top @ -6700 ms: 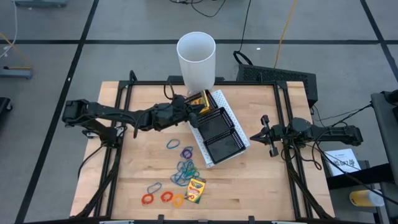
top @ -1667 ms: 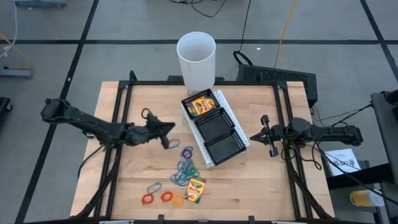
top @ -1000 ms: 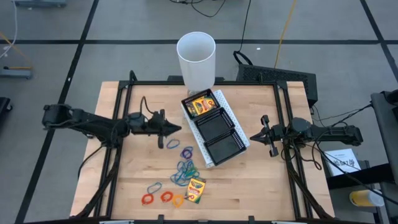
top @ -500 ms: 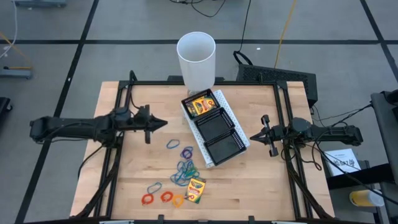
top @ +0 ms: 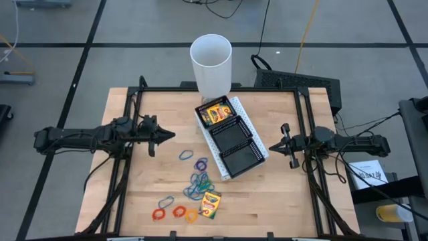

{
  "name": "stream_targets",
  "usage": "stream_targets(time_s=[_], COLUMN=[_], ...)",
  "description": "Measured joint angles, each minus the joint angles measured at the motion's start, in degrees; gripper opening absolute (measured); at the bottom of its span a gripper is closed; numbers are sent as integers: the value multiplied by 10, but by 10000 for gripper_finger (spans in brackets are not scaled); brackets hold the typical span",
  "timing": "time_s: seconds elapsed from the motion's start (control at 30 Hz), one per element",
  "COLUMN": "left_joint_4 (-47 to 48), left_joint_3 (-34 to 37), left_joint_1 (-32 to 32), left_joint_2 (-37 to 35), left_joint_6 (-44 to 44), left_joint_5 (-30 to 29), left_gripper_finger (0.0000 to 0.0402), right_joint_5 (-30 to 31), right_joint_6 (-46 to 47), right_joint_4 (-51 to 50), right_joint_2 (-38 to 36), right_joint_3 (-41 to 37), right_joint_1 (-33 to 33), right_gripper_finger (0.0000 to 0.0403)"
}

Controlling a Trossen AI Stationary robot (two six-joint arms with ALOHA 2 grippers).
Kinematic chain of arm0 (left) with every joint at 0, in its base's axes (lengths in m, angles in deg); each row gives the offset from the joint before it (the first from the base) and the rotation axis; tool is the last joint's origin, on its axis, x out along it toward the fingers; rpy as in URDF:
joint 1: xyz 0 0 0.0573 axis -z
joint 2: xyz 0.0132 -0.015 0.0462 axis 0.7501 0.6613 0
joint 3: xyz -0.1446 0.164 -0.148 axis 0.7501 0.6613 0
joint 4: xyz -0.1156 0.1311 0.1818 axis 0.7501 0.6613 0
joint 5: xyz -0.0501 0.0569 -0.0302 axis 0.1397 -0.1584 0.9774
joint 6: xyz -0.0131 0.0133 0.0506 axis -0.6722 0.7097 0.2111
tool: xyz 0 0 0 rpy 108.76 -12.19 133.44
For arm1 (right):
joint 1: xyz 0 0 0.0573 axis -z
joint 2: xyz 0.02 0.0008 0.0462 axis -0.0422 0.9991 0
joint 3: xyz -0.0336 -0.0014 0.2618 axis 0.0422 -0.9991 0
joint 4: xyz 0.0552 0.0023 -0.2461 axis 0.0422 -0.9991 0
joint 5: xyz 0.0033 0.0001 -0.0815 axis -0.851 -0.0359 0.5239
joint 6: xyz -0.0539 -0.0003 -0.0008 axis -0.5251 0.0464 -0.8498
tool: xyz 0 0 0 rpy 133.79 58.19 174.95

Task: Pick & Place Office Desk Supplies
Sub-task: Put the crayon box into the top black bin on the shelf

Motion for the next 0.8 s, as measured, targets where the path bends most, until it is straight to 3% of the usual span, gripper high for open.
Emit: stream_targets(time_s=[0.23, 0.37, 0.53, 0.7, 0.8], left_joint_4=[-36, -24, -34, -92, -90], left_joint_3=[0, 0, 0, -19, -56], left_joint_1=[2, 2, 12, 88, 159], left_joint_2=[4, 26, 91, 187, 255], left_joint_6=[-8, -75, -137, -126, -82], left_joint_5=[-10, -67, -66, -16, -36], left_gripper_finger=[53, 68, 115, 178, 192], right_joint_5=[0, 0, 1, 0, 0], right_joint_6=[0, -1, -1, 0, 0], right_joint_4=[0, 0, 0, 0, 0], right_joint_2=[0, 0, 0, 0, 0], right_joint_3=[0, 0, 0, 0, 0], right_joint_1=[0, 0, 0, 0, 0], right_gripper_finger=[0, 0, 0, 0, 0])
